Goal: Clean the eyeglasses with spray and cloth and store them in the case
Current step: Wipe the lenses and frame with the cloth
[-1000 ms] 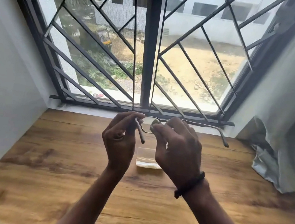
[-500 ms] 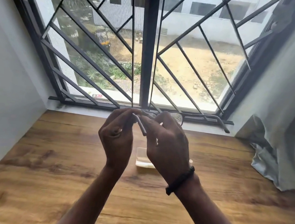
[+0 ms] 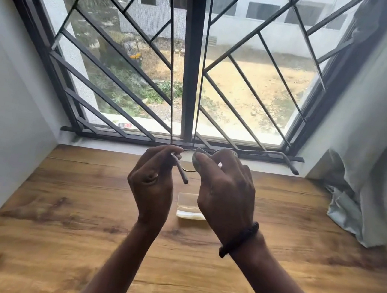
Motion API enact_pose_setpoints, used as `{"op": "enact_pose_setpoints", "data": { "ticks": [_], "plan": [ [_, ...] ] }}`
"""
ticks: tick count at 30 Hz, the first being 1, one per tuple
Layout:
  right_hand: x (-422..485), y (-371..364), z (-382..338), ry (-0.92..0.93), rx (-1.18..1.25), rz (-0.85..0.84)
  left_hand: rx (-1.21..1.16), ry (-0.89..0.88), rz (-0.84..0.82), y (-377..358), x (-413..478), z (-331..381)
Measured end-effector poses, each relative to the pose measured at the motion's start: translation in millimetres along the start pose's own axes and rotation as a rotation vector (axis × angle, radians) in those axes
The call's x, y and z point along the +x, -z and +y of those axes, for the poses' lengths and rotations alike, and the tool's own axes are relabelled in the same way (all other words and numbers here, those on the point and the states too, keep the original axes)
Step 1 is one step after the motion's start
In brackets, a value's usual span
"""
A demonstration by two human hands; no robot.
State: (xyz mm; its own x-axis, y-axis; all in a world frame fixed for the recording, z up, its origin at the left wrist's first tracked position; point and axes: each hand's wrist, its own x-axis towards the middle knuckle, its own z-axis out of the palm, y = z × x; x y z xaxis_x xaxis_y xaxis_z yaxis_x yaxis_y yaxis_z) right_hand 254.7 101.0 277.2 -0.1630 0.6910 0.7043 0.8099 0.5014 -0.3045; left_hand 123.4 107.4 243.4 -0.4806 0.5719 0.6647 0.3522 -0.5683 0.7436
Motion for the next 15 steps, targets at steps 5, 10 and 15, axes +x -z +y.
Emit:
{"op": "enact_pose_setpoints", "data": {
  "ticks": [5,10,15],
  "plan": [
    [1.6,-3.9,-11.3,0.001,0.109,-0.026,-0.040,0.031,0.012,-1.0,2.6,4.6],
    [1.7,-0.8,-17.5,0.054,0.179,-0.074,-0.042,0.034,0.021,1.0,0.7,8.0],
    [-2.7,-1.5,-5.7,0.096,0.158,-0.025,-0.024,0.044,0.026,4.2,-1.2,4.9]
  ]
}}
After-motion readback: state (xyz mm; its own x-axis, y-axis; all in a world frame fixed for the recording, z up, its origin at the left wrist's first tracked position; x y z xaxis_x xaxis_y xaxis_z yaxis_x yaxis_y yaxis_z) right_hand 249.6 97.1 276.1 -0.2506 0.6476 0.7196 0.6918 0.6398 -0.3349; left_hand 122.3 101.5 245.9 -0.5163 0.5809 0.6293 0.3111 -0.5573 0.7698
